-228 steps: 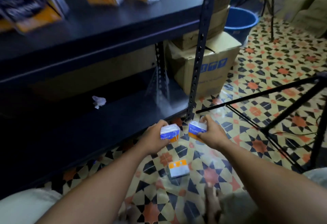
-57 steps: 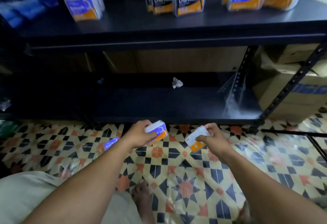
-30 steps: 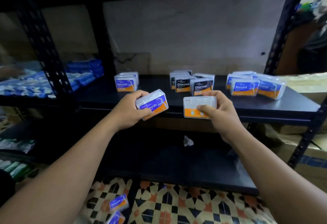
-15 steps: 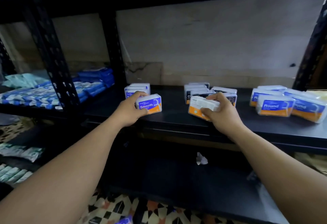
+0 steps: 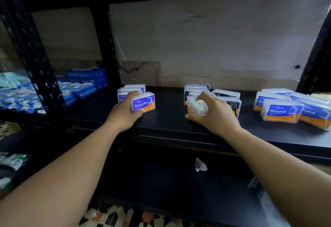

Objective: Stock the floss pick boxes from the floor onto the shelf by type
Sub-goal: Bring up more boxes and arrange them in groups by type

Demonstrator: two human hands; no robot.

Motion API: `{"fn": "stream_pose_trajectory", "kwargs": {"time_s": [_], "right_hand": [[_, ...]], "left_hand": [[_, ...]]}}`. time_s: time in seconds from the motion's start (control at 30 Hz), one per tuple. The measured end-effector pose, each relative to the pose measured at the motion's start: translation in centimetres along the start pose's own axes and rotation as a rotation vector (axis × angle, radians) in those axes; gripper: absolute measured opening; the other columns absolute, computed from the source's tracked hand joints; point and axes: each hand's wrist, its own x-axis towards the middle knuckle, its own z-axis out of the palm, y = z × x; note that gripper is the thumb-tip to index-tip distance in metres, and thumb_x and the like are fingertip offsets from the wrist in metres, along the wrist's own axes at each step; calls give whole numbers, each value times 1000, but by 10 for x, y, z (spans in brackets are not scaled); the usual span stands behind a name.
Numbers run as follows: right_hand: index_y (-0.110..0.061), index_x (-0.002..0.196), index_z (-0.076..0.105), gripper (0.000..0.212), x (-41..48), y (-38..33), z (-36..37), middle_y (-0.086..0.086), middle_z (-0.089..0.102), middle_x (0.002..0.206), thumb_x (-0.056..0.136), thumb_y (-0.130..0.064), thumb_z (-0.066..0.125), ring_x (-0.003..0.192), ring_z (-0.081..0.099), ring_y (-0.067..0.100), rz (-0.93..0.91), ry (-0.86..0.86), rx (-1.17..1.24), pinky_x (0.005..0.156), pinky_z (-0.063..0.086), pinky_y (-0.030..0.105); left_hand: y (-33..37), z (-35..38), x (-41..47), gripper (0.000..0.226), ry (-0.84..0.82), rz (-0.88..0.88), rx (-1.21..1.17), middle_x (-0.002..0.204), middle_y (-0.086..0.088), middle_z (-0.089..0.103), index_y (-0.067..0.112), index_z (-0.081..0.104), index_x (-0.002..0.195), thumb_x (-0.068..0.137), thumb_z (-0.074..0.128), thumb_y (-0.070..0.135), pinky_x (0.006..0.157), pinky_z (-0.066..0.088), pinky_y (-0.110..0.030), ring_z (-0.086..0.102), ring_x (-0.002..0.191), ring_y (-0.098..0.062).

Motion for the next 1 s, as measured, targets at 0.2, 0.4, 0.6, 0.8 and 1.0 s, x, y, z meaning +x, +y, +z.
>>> {"fn": "stream_pose_trajectory", "kwargs": {"time_s": [0.2,0.4,0.6,0.8,1.0], "right_hand": [[-21,127,63,44,-1,10,1,-1,60,70,84,-24,67,64,53,6,-98,-36,247,60,38,12],[-33,113,65,50,2,12,7,-11,50,109,73,-59,77,90,54,7,-129,48,133,77,42,24],[-31,107,55,48,-1,11,10,-11,51,118,76,-67,61,113,41,16,-218,108,0,96,39,38],[-31,124,52,46,0,13,10,-9,47,124,83,-46,70,117,43,14,-248,41,1,95,41,31],[-36,128,48,51,0,12,7,-9,49,131,86,-59,64,120,43,14,-261,28,-78,100,38,33]], "left_hand": [[-4,3,-2,61,32,41,5,115,7,62,42,38,140,88,68,32,79,47,-32,58,94,-18],[-5,6,-3,66,81,35,-6,112,6,58,38,32,141,87,70,33,78,42,-32,56,93,-18],[-8,9,0,61,143,26,19,130,-2,50,39,39,133,84,73,33,92,48,-41,56,112,-23],[-6,9,-1,61,157,11,75,132,-6,46,39,39,138,86,70,33,89,44,-36,54,112,-25],[-4,9,-3,60,145,17,74,130,-6,50,36,38,140,88,69,33,84,42,-33,54,111,-24]]}}
